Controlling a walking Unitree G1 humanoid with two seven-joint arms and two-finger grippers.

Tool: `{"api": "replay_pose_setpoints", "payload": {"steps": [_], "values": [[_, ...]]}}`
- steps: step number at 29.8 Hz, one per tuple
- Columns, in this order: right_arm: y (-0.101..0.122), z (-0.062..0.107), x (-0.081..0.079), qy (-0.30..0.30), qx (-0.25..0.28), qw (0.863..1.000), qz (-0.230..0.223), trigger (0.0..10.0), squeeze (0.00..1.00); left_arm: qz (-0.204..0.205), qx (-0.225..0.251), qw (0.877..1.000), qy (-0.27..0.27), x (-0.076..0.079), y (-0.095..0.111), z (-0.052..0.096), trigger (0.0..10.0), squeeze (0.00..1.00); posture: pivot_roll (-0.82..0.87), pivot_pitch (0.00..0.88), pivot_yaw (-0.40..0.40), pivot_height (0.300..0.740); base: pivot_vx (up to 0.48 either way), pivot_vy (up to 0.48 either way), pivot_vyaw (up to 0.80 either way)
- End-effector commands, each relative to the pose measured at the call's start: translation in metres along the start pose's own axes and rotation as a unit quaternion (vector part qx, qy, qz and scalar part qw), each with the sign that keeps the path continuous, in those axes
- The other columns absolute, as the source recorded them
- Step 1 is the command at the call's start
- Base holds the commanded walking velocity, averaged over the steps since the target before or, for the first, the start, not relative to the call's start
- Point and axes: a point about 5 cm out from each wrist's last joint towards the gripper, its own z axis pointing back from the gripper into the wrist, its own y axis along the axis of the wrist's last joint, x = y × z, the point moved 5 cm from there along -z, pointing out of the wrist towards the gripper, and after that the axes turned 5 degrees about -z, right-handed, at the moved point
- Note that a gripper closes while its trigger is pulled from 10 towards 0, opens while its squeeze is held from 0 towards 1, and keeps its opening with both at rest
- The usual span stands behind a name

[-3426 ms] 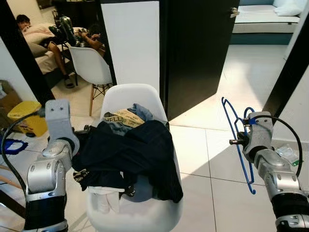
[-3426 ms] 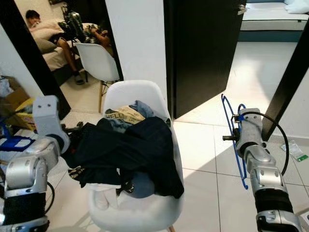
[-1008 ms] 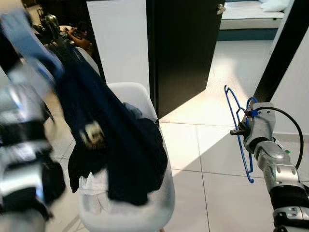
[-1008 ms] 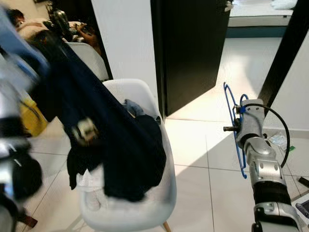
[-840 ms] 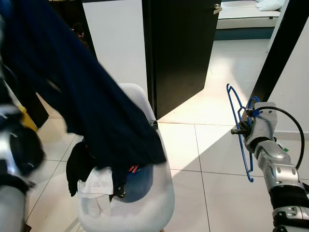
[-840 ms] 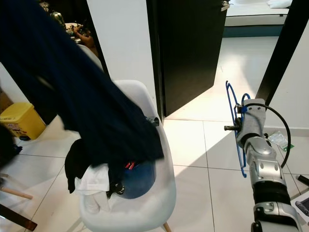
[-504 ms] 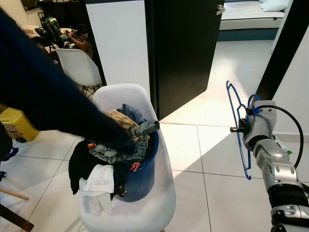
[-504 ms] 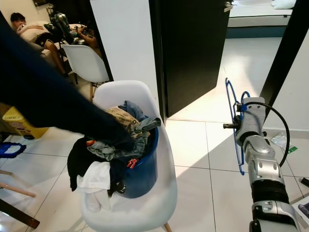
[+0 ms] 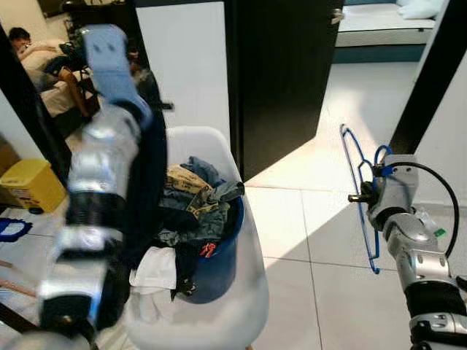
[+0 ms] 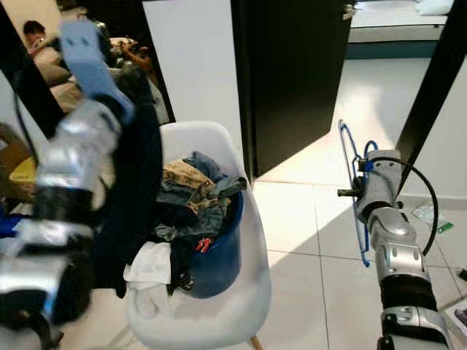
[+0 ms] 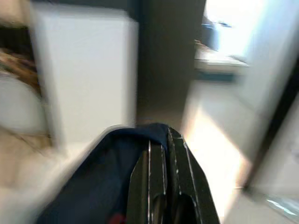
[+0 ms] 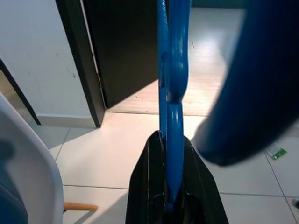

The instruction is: Hang hanger

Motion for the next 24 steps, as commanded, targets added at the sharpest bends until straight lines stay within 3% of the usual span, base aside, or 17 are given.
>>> {"api": "replay_pose_setpoints", "payload": {"steps": [1,3,5,6,7,8,9,10,12,14,16,17,19,20,22,24], "values": [[0.001,-0.001,-0.006,0.010,0.003,1.000,-0.005,10.0,0.00,0.011,-0.004,0.999,-0.031,0.019,0.001,0.004,0.0,0.00,-0.03,0.000,0.068,0.740,0.000,0.000,0.00],[0.001,-0.001,-0.006,0.010,0.003,1.000,-0.005,10.0,0.00,0.015,-0.004,0.999,-0.035,0.022,0.001,0.005,0.0,0.00,-0.03,0.000,0.068,0.740,0.000,0.000,0.00],[0.000,0.000,-0.007,0.014,0.000,1.000,-0.004,10.0,0.00,0.029,-0.018,0.995,-0.091,0.053,-0.011,0.015,0.0,0.00,-0.03,0.000,0.071,0.740,0.000,0.000,0.00],[0.000,0.000,-0.007,0.014,0.000,1.000,-0.004,10.0,0.00,0.029,-0.018,0.995,-0.091,0.053,-0.011,0.015,0.0,0.00,-0.03,0.000,0.071,0.740,0.000,0.000,0.00],[-0.003,0.000,-0.008,0.018,-0.005,1.000,-0.003,10.0,0.00,0.041,-0.050,0.985,-0.158,0.087,-0.030,0.032,0.0,0.00,-0.03,0.000,0.072,0.740,0.000,0.000,0.00],[-0.003,0.000,-0.008,0.018,-0.005,1.000,-0.003,10.0,0.00,0.041,-0.050,0.985,-0.158,0.087,-0.030,0.032,0.0,0.00,-0.03,0.000,0.072,0.740,0.000,0.000,0.00],[-0.006,0.001,-0.008,0.019,-0.011,1.000,0.000,10.0,0.00,0.032,-0.072,0.977,-0.198,0.104,-0.042,0.043,0.0,0.00,-0.03,0.000,0.073,0.740,0.000,0.000,0.00],[-0.006,0.001,-0.008,0.019,-0.011,1.000,0.000,10.0,0.00,0.032,-0.072,0.977,-0.198,0.104,-0.042,0.043,0.0,0.00,-0.03,0.000,0.073,0.740,0.000,0.000,0.00],[-0.009,0.001,-0.009,0.021,-0.019,1.000,0.003,10.0,0.00,0.017,-0.107,0.961,-0.255,0.124,-0.059,0.061,0.0,0.00,-0.03,0.000,0.073,0.740,0.000,0.000,0.00],[-0.010,0.001,-0.009,0.022,-0.022,1.000,0.005,10.0,0.00,0.011,-0.121,0.955,-0.271,0.130,-0.064,0.069,0.0,0.00,-0.03,0.000,0.072,0.740,0.000,0.000,0.00],[-0.015,0.001,-0.010,0.022,-0.034,0.999,0.009,10.0,0.00,0.000,-0.150,0.933,-0.327,0.142,-0.074,0.087,0.0,0.00,-0.03,0.000,0.070,0.740,0.000,0.000,0.00],[-0.015,0.001,-0.010,0.022,-0.034,0.999,0.009,10.0,0.00,0.000,-0.150,0.933,-0.327,0.142,-0.074,0.087,0.0,0.00,-0.03,0.000,0.070,0.740,0.000,0.000,0.00],[-0.018,0.001,-0.010,0.023,-0.042,0.999,0.012,10.0,0.00,-0.014,-0.166,0.912,-0.374,0.152,-0.079,0.102,0.0,0.00,-0.03,0.000,0.069,0.740,0.000,0.000,0.00],[-0.018,0.001,-0.010,0.023,-0.042,0.999,0.012,10.0,0.00,-0.014,-0.166,0.912,-0.374,0.152,-0.079,0.102,0.0,0.00,-0.03,0.000,0.069,0.740,0.000,0.000,0.00],[-0.018,0.001,-0.011,0.024,-0.043,0.999,0.012,10.0,0.00,-0.032,-0.195,0.889,-0.413,0.159,-0.091,0.119,0.0,0.00,-0.03,0.000,0.071,0.740,0.000,0.000,0.00],[-0.019,0.001,-0.011,0.025,-0.044,0.999,0.012,10.0,0.00,-0.036,-0.206,0.882,-0.423,0.160,-0.094,0.125,0.0,0.00,-0.03,0.000,0.071,0.740,0.000,0.000,0.00]]}}
